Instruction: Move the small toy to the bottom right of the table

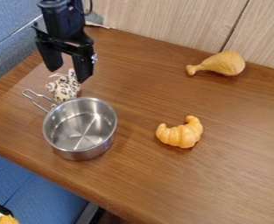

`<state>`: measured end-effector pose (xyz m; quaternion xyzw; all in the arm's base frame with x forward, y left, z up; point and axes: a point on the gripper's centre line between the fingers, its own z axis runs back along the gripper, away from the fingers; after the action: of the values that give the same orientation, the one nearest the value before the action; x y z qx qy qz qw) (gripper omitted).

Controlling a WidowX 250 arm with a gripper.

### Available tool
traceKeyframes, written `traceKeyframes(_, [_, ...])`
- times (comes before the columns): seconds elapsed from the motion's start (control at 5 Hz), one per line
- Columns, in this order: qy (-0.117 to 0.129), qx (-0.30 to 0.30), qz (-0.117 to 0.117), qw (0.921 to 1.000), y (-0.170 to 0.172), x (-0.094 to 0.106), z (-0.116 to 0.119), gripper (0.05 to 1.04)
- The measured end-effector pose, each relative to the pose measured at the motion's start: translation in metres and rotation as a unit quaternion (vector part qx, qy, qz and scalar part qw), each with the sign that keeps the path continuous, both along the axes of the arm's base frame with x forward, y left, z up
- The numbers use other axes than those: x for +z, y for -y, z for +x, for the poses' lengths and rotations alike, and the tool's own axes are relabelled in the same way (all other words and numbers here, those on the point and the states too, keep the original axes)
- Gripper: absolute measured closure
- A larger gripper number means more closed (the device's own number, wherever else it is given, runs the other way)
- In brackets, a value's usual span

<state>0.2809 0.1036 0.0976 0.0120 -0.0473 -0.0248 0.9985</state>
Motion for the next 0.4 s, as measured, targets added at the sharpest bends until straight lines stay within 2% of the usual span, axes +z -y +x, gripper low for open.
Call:
traceKeyframes(0.2, [-0.011, 0.014, 0.005, 0.9998, -0.006, -0.010, 0.007, 0.083])
traceKeyframes(0.4, [-0.059, 0.028, 0.014, 0.9978, -0.014, -0.039, 0.007, 0.083])
